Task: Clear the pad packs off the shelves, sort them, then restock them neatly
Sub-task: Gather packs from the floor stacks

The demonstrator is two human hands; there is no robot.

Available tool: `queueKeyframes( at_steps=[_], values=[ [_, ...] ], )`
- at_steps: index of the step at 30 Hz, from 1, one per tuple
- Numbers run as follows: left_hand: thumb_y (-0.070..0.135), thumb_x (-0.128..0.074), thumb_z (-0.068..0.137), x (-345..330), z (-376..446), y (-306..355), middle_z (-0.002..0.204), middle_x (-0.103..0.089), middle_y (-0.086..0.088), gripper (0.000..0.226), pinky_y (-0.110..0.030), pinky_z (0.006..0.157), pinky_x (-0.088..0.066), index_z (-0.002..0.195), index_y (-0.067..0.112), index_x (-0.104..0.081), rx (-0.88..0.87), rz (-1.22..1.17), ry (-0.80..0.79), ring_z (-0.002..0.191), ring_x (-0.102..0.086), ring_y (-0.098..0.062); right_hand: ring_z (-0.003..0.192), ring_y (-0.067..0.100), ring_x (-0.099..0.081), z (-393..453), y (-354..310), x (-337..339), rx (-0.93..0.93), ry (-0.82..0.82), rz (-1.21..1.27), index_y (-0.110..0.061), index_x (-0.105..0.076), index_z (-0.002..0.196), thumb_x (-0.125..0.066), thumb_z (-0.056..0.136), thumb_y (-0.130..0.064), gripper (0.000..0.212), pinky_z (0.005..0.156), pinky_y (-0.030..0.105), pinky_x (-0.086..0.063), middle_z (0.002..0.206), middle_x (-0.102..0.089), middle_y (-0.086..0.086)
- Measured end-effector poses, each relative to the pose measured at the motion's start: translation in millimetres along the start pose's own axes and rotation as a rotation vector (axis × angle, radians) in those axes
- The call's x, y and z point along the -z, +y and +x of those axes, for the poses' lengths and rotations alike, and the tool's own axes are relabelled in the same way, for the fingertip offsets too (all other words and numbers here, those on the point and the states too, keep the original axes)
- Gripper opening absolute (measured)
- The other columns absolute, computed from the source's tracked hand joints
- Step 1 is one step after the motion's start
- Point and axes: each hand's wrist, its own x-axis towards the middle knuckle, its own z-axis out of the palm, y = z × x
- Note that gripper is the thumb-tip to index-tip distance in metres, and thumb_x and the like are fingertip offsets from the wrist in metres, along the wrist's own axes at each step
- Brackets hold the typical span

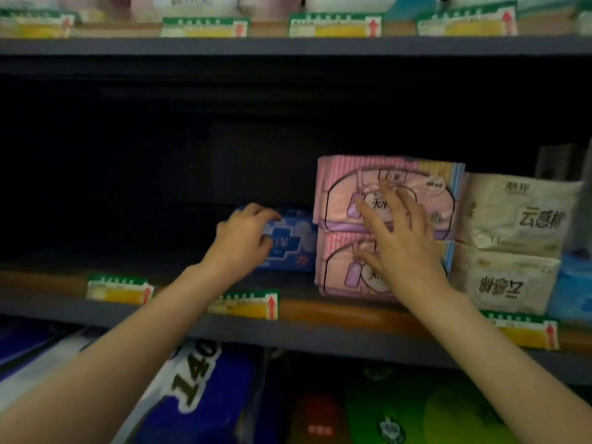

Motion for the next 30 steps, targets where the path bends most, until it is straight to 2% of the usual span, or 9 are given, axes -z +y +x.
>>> queueKeyframes(
  at_steps=[6, 10, 12, 15, 19, 22, 25, 28, 30],
  values=[
    [0.025, -0.041, 0.077, 12, -80, 14, 0.108, -0.057, -0.011, 0.043, -0.051, 0.084, -0.048, 0.112, 0.011, -0.062, -0.066, -0.043, 0.125, 0.098, -0.058, -0.029, 0.14, 0.038, -0.013, -16, -23, 27, -0.1, -0.252, 0.112, -0.023, -0.032, 0.144, -0.058, 0.089, -0.022, 0.061, 0.109, 0.053, -0.021, 0.155, -0.013, 0.014],
    [0.007, -0.045, 0.079, 19, -173, 49, 0.105, -0.057, -0.014, 0.03, -0.04, 0.086, -0.044, 0.104, 0.004, -0.062, -0.072, -0.059, 0.245, 0.099, -0.054, -0.027, 0.131, 0.038, -0.03, -65, -43, 63, -0.057, -0.261, 0.344, -0.015, -0.045, 0.133, -0.056, 0.087, -0.022, 0.048, 0.105, 0.044, -0.026, 0.143, -0.031, 0.02],
    [0.004, -0.046, 0.081, 8, -227, 59, 0.103, -0.057, -0.014, 0.027, -0.039, 0.084, -0.042, 0.101, 0.003, -0.063, -0.11, -0.071, 0.183, 0.098, -0.054, -0.028, 0.122, 0.037, -0.039, -112, -65, 72, -0.044, -0.259, 0.54, -0.011, -0.051, 0.124, -0.054, 0.086, -0.025, 0.041, 0.1, 0.04, -0.031, 0.131, -0.042, 0.021],
    [0.008, -0.046, 0.081, -25, -303, 54, 0.104, -0.057, -0.011, 0.028, -0.038, 0.085, -0.042, 0.102, 0.006, -0.063, -0.06, -0.115, -0.026, 0.097, -0.053, -0.024, 0.113, 0.034, -0.046, -190, -111, 63, -0.056, -0.46, 0.771, -0.009, -0.057, 0.116, -0.058, 0.081, -0.022, 0.037, 0.095, 0.038, -0.037, 0.123, -0.047, 0.017],
    [0.018, -0.041, 0.077, -69, -391, 23, 0.105, -0.058, -0.011, 0.038, -0.036, 0.083, -0.043, 0.108, 0.009, -0.06, 0.074, -0.119, -0.478, 0.096, -0.054, -0.025, 0.12, 0.019, -0.041, -299, -177, 48, -0.129, -0.866, 0.92, -0.016, -0.052, 0.124, -0.06, 0.087, -0.02, 0.038, 0.099, 0.029, -0.037, 0.129, -0.042, 0.003],
    [0.029, -0.037, 0.074, -103, -458, -4, 0.107, -0.059, -0.011, 0.048, -0.041, 0.077, -0.051, 0.111, 0.011, -0.06, 0.155, -0.063, -0.865, 0.093, -0.06, -0.033, 0.128, 0.025, -0.034, -378, -222, 36, 0.012, -1.302, 0.844, -0.016, -0.04, 0.137, -0.057, 0.09, -0.024, 0.05, 0.105, 0.035, -0.033, 0.138, -0.035, 0.005],
    [0.027, -0.042, 0.088, -118, -512, -21, 0.127, -0.048, -0.009, 0.043, -0.037, 0.091, -0.041, 0.129, 0.015, -0.049, 0.248, 0.058, -1.141, 0.115, -0.051, -0.029, 0.138, 0.033, -0.023, -441, -258, 25, 0.178, -1.653, 0.776, -0.013, -0.034, 0.142, -0.056, 0.092, -0.03, 0.058, 0.113, 0.04, -0.023, 0.149, -0.026, 0.012],
    [0.027, -0.047, 0.094, -126, -543, -31, 0.141, -0.034, -0.009, 0.051, -0.039, 0.102, -0.035, 0.141, 0.015, -0.032, 0.285, 0.184, -1.424, 0.127, -0.042, -0.03, 0.135, 0.034, -0.025, -493, -295, 23, 0.386, -1.784, 0.726, -0.014, -0.033, 0.143, -0.062, 0.087, -0.039, 0.068, 0.108, 0.042, -0.027, 0.146, -0.028, 0.014],
    [0.029, -0.049, 0.093, -130, -550, -35, 0.141, -0.033, -0.012, 0.055, -0.042, 0.103, -0.035, 0.142, 0.012, -0.031, 0.293, 0.177, -1.499, 0.128, -0.041, -0.033, 0.134, 0.036, -0.024, -521, -318, 29, 0.547, -1.817, 0.609, -0.018, -0.021, 0.148, -0.066, 0.082, -0.043, 0.084, 0.107, 0.046, -0.024, 0.147, -0.023, 0.016]
  ],
)
